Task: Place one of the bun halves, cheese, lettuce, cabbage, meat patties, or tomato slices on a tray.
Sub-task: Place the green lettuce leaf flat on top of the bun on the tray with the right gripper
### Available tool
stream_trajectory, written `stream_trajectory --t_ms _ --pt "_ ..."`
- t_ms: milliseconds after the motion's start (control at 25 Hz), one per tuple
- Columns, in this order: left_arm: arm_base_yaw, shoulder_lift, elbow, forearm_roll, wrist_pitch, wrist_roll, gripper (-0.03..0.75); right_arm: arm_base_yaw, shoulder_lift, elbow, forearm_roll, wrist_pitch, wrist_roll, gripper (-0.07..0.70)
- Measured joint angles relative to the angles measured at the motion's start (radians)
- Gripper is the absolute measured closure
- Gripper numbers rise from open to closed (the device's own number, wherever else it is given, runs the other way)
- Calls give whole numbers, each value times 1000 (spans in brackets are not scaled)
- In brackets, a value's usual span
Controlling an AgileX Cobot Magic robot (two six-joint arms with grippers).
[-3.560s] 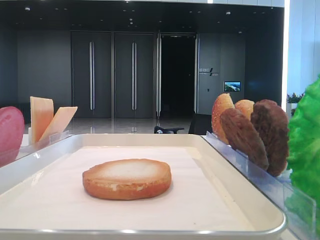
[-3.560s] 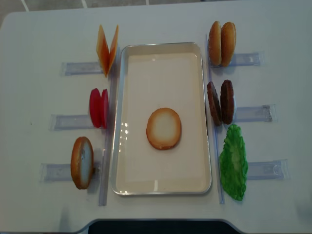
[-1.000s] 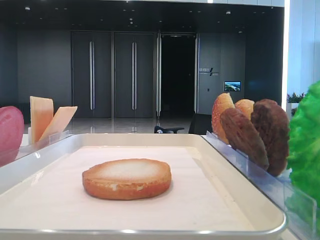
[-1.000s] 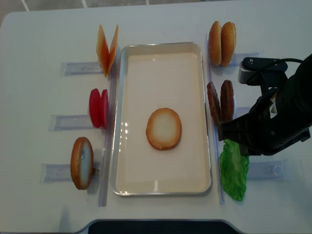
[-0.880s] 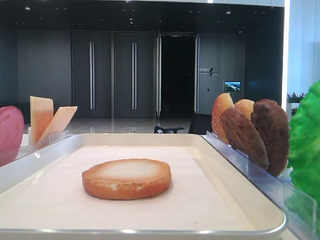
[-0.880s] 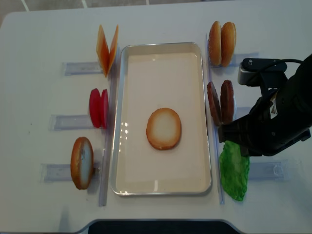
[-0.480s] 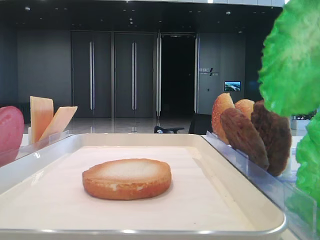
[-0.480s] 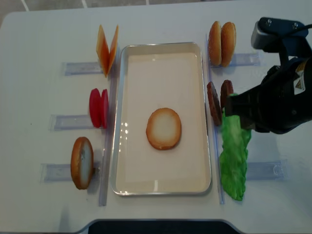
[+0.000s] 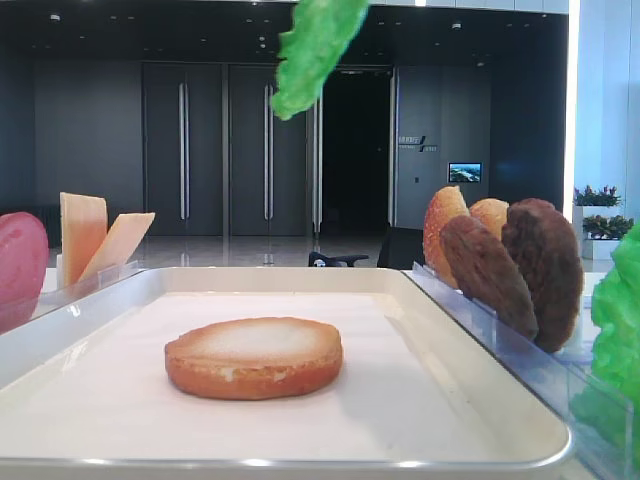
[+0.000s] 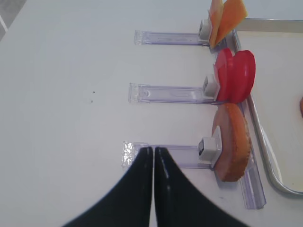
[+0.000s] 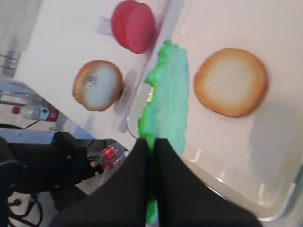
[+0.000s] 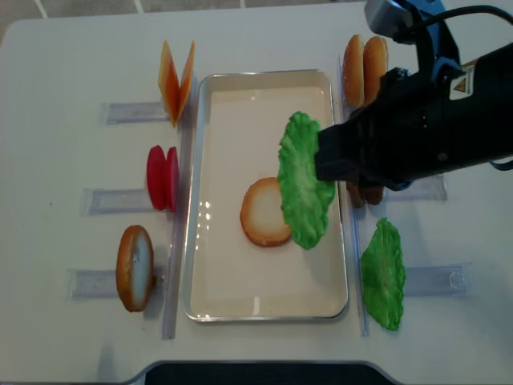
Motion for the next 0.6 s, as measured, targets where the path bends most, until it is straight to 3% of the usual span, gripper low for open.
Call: stream_trajectory --t_ms 280,600 --pt "0 0 0 0 0 0 715 0 165 0 385 -21 -426 602" --pt "0 0 0 0 0 0 715 0 321 0 534 -49 -660 602"
